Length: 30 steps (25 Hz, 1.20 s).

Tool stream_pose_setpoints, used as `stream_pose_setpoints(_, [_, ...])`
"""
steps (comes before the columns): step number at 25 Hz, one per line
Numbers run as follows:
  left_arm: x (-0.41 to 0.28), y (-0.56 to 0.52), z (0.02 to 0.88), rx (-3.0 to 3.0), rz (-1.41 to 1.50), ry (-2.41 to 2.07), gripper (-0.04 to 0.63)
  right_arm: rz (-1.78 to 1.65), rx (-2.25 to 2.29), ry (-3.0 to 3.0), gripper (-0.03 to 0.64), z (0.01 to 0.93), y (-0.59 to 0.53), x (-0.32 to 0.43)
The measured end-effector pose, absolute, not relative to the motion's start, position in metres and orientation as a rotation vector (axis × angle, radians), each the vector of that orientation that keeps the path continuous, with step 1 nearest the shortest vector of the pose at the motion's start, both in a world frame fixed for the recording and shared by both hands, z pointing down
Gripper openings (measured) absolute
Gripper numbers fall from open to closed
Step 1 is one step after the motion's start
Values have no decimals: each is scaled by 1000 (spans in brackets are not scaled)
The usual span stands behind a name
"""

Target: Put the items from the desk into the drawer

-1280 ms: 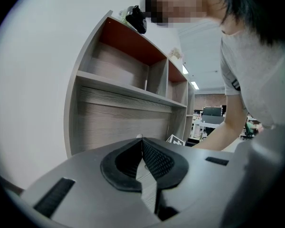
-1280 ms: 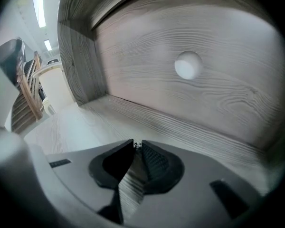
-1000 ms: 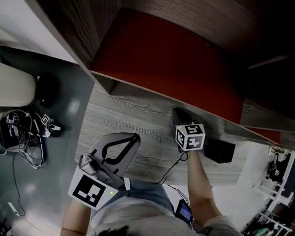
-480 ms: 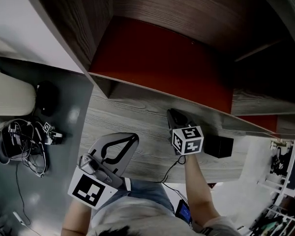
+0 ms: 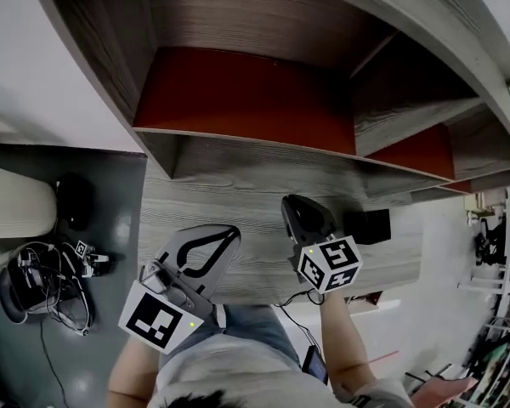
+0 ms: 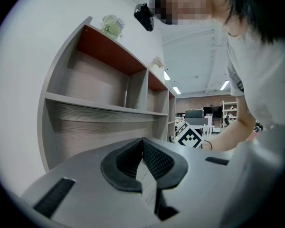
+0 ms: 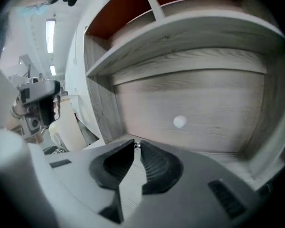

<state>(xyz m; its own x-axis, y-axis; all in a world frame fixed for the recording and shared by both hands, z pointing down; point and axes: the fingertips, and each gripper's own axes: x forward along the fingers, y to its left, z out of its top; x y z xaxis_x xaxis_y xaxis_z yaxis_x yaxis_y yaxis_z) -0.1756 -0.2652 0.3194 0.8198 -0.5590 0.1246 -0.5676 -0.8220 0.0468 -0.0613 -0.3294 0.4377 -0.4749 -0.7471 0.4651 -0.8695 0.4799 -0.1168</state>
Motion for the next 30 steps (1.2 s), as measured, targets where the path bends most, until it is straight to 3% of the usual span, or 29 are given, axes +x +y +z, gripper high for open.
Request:
stream_pose_setpoints(10, [-160,-231,303,3031,144,-702,11,386,1571,-2555,51,345,-262,-68])
stream_pose_setpoints(22, [-164,-190,297,3115,154,-505,11,266,1741,-2573,51,306,-213,-82])
stream_pose_setpoints(30, [-119,-155,288,3144,93,-235,11,204,1937,-2462,51,283,-161,-48])
